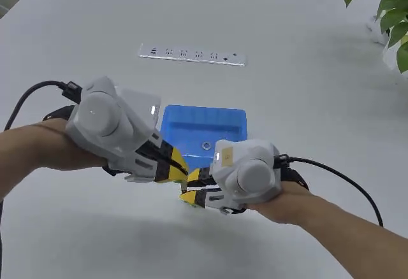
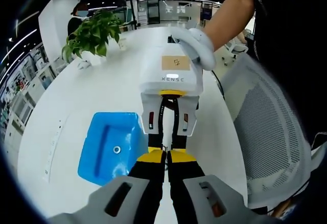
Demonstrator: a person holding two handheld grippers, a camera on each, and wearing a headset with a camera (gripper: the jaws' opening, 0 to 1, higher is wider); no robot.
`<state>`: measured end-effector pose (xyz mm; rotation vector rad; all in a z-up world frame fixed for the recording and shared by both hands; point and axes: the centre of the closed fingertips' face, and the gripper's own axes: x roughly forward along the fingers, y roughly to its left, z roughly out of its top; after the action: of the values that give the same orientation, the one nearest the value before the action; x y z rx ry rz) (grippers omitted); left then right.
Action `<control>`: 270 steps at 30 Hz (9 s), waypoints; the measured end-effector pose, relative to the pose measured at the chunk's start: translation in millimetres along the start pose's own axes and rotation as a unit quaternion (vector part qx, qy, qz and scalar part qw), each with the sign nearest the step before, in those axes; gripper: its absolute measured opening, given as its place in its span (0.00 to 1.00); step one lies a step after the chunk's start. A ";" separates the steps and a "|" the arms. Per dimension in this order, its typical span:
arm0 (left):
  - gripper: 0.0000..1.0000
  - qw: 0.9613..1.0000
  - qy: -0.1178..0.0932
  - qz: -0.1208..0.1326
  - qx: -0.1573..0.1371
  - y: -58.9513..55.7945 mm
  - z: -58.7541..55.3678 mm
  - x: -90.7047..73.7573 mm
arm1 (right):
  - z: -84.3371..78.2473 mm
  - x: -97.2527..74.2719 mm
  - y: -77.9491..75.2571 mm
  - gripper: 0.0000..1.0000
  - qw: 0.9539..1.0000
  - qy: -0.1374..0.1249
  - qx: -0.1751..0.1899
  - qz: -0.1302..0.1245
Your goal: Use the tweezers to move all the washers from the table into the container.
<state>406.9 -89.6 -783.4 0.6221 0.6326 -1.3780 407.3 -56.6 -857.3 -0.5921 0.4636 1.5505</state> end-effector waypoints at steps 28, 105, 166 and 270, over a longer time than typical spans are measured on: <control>0.05 1.000 -0.009 -0.004 -0.012 -2.6 -5.1 6.8 | -6.9 4.0 4.6 0.12 1.000 -0.001 0.010 0.003; 0.05 1.000 -0.004 -0.005 -0.009 -3.4 3.9 -4.5 | 4.4 -3.9 6.2 0.10 1.000 0.000 0.023 0.007; 0.05 0.999 -0.018 0.014 0.026 56.7 52.5 -32.4 | 34.8 -48.6 -62.7 0.10 0.999 -0.006 -0.003 -0.034; 0.05 0.999 -0.004 0.032 0.021 81.5 37.9 -28.9 | 27.8 -34.8 -88.0 0.11 1.000 0.011 -0.006 -0.022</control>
<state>487.3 -90.0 -733.7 0.6648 0.5728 -1.3363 493.0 -60.5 -808.6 -0.6250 0.4559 1.5066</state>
